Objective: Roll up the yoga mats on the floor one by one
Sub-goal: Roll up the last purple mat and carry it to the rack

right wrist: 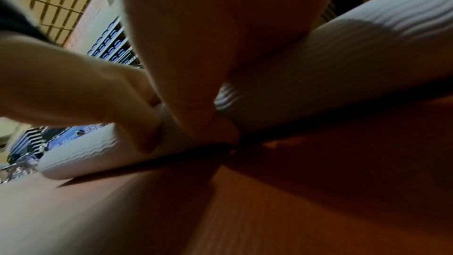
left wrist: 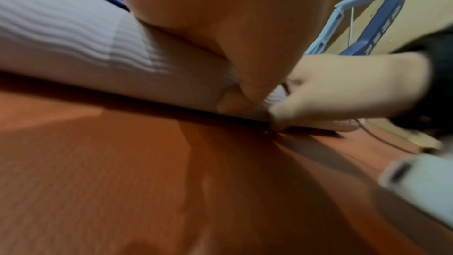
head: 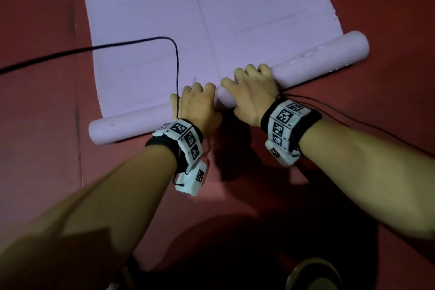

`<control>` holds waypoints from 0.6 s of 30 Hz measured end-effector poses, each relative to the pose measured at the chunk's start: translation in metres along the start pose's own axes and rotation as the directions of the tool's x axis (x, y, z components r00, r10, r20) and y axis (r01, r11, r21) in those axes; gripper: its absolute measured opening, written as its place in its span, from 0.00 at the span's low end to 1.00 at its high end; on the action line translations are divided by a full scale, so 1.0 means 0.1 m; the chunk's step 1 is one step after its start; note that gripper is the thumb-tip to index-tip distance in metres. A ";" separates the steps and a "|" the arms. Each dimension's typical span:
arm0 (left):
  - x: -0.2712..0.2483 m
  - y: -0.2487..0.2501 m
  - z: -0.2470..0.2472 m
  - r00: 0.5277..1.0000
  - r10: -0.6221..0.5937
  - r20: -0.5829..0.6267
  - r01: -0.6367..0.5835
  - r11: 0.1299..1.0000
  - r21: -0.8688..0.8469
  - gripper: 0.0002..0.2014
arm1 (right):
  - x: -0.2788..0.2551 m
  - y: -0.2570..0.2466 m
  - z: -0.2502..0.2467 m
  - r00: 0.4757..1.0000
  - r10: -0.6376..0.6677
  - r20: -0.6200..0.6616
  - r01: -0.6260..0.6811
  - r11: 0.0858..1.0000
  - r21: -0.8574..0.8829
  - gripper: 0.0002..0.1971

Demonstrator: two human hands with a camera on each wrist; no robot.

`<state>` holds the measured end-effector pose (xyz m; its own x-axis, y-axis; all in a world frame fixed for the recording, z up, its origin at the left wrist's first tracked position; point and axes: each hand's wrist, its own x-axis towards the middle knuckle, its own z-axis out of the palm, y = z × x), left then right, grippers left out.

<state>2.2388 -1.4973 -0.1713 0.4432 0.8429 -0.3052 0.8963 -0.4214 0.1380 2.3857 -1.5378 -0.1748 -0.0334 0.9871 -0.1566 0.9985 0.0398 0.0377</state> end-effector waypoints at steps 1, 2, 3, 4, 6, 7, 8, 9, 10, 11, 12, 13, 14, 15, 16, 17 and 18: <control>-0.03 0.00 0.02 1.000 -0.006 -0.028 0.005 1.000 -0.017 0.21 | 0.03 0.01 -0.03 1.000 -0.002 0.018 0.002 1.000 0.005 0.25; -0.06 0.00 0.05 0.998 -0.008 -0.064 0.006 1.000 -0.031 0.23 | 0.06 0.02 -0.06 0.999 -0.003 0.037 0.003 1.000 0.011 0.25; -0.10 0.00 0.08 0.994 -0.006 -0.110 0.002 0.999 -0.037 0.25 | 0.07 0.03 -0.07 0.998 -0.006 0.057 0.005 1.000 0.017 0.25; -0.13 -0.01 0.12 0.988 0.002 -0.154 -0.006 1.000 -0.028 0.27 | 0.09 0.04 -0.08 0.997 -0.008 0.077 0.007 1.000 0.023 0.25; -0.15 -0.06 0.19 0.977 0.034 -0.209 -0.027 0.999 0.035 0.30 | 0.12 0.06 -0.09 0.995 -0.015 0.100 0.012 0.999 0.033 0.25; -0.13 -0.08 0.21 0.974 0.048 -0.219 -0.035 0.997 0.063 0.31 | 0.12 0.06 -0.10 0.995 -0.016 0.098 0.013 0.999 0.030 0.26; -0.10 -0.09 0.20 0.974 0.056 -0.218 -0.041 0.996 0.075 0.30 | 0.12 0.06 -0.09 0.996 -0.016 0.085 0.014 1.000 0.020 0.27; -0.06 -0.10 0.18 0.977 0.058 -0.203 -0.043 0.996 0.073 0.29 | 0.12 0.06 -0.07 0.998 -0.017 0.062 0.016 1.000 0.010 0.29; -0.02 -0.10 0.15 0.982 0.056 -0.183 -0.045 0.997 0.067 0.28 | 0.10 0.06 -0.04 0.999 -0.014 0.029 0.014 1.000 0.007 0.30; 0.01 -0.11 0.13 0.985 0.056 -0.163 -0.046 0.997 0.067 0.28 | 0.07 0.07 -0.01 1.000 -0.003 -0.016 0.003 1.000 0.009 0.31; 0.04 -0.11 0.11 0.988 0.058 -0.143 -0.048 0.996 0.072 0.28 | 0.03 0.07 0.03 0.998 0.016 -0.059 -0.016 1.000 0.005 0.32; 0.06 -0.11 0.09 0.991 0.060 -0.118 -0.051 0.996 0.079 0.28 | 0.01 0.06 0.07 0.996 0.034 -0.084 -0.035 0.999 -0.011 0.32; 0.08 -0.12 0.08 0.994 0.062 -0.091 -0.054 0.995 0.085 0.28 | 0.00 0.05 0.10 0.995 0.044 -0.092 -0.047 0.998 -0.034 0.33; 0.10 -0.13 0.07 0.996 0.063 -0.065 -0.057 0.994 0.091 0.29 | 0.01 0.05 0.10 0.995 0.046 -0.088 -0.050 0.997 -0.051 0.33; 0.12 -0.13 0.05 0.997 0.064 -0.038 -0.060 0.994 0.096 0.29 | 0.04 0.04 0.09 0.996 0.049 -0.072 -0.052 0.997 -0.054 0.33; 0.14 -0.13 0.02 0.998 0.063 -0.015 -0.061 0.993 0.102 0.29 | 0.08 0.04 0.06 0.998 0.050 -0.049 -0.052 0.998 -0.045 0.33; 0.16 -0.13 -0.01 0.998 0.061 0.006 -0.061 0.993 0.105 0.29 | 0.11 0.04 0.02 0.998 0.052 -0.021 -0.053 0.998 -0.034 0.32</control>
<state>2.2339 -1.4782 -0.1774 0.4967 0.8138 -0.3016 0.8614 -0.5046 0.0571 2.3891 -1.5272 -0.1787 0.0179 0.9908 -0.1339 0.9968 -0.0074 0.0790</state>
